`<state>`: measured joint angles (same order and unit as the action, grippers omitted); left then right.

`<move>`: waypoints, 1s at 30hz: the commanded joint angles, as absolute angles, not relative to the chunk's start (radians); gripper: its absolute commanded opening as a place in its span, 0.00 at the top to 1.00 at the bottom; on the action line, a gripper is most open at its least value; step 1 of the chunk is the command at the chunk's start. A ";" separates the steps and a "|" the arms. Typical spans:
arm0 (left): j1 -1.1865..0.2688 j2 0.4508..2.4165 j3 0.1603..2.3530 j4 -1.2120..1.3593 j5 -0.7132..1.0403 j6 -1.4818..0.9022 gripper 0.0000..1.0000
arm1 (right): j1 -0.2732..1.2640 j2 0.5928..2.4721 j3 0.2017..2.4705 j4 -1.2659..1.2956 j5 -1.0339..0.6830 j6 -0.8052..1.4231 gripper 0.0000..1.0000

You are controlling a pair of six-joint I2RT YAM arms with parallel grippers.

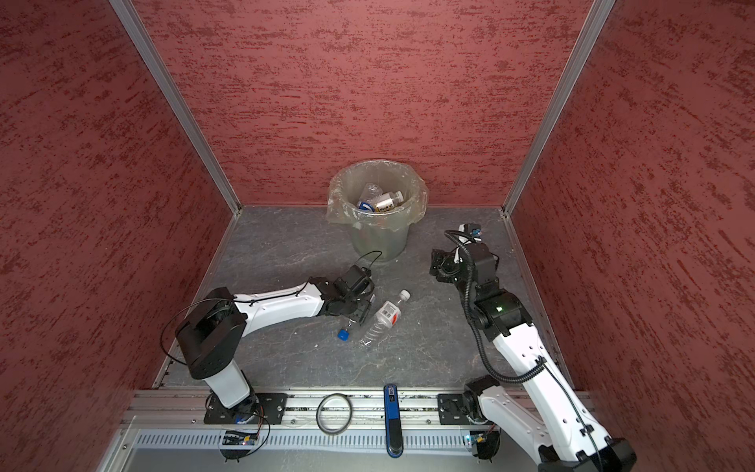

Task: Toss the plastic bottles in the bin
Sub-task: 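Close the left gripper on the blue-cap bottle and lift it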

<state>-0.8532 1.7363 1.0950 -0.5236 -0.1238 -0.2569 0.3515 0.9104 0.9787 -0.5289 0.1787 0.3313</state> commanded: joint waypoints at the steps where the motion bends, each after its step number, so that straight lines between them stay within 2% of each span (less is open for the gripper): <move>1: -0.845 1.777 1.116 -0.533 -0.094 -0.263 0.29 | 0.350 0.901 0.969 -0.532 0.167 0.322 0.19; 5: -0.843 1.781 1.120 -0.533 -0.086 -0.264 0.29 | 0.351 0.896 0.971 -0.535 0.171 0.322 0.18; 9: -0.841 1.763 1.120 -0.545 -0.102 -0.264 0.40 | 0.350 0.893 0.969 -0.534 0.172 0.322 0.19; 10: -0.841 1.744 1.115 -0.542 -0.112 -0.266 0.44 | 0.349 0.893 0.969 -0.532 0.173 0.323 0.18; 16: -0.845 1.587 1.066 -0.517 -0.177 -0.275 0.46 | 0.349 0.892 0.969 -0.531 0.172 0.324 0.18; 19: -0.847 1.488 1.035 -0.498 -0.212 -0.277 0.51 | 0.351 0.890 0.966 -0.526 0.167 0.327 0.19; 30: -0.919 1.091 0.919 -0.401 -0.425 -0.228 0.49 | 0.350 0.887 0.926 -0.505 0.136 0.348 0.19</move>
